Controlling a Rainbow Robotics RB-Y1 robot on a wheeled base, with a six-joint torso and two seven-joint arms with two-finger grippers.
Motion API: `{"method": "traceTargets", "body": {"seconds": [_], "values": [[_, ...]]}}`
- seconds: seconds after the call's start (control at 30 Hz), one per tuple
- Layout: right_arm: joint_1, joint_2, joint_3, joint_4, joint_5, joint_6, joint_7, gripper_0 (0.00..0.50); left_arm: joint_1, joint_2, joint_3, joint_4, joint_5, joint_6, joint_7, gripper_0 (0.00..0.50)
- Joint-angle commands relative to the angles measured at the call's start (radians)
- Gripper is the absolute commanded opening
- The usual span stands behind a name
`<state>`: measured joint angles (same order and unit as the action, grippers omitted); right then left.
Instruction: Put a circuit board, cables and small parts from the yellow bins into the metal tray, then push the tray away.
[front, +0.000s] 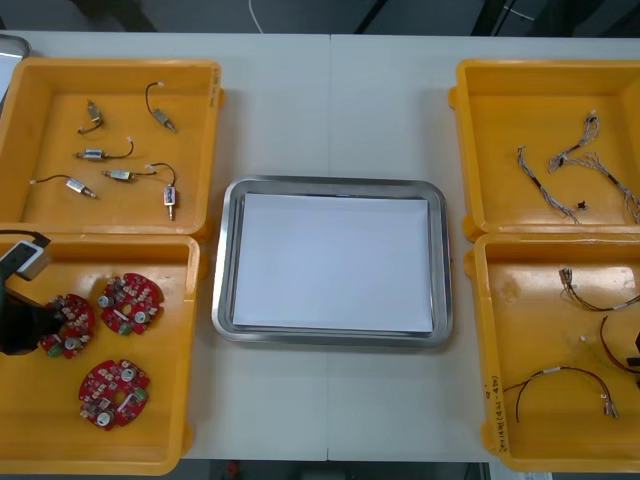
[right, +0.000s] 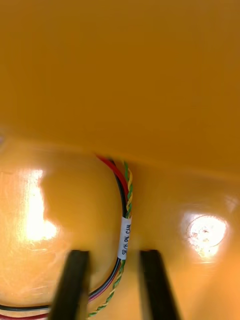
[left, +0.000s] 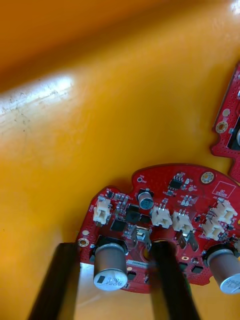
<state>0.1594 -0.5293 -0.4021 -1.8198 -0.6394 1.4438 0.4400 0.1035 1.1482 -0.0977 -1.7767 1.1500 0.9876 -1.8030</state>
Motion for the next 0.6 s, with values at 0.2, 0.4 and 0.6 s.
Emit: {"method": "traceTargets", "body": {"seconds": [0.2, 0.4, 0.6], "values": [[0.034, 0.003, 0.025, -0.006, 0.006, -0.023, -0.015, 0.0, -0.024, 0.044, -0.007, 0.003, 0.002, -0.006, -0.026, 0.0], [0.032, -0.003, 0.014, -0.027, 0.006, -0.029, -0.001, 0.0, -0.022, 0.044, 0.004, -0.001, 0.011, 0.016, -0.029, 0.0], [0.034, -0.041, 0.012, -0.075, 0.004, -0.008, 0.016, 0.0, -0.022, 0.044, 0.081, -0.036, 0.025, 0.126, -0.026, 0.0]]}}
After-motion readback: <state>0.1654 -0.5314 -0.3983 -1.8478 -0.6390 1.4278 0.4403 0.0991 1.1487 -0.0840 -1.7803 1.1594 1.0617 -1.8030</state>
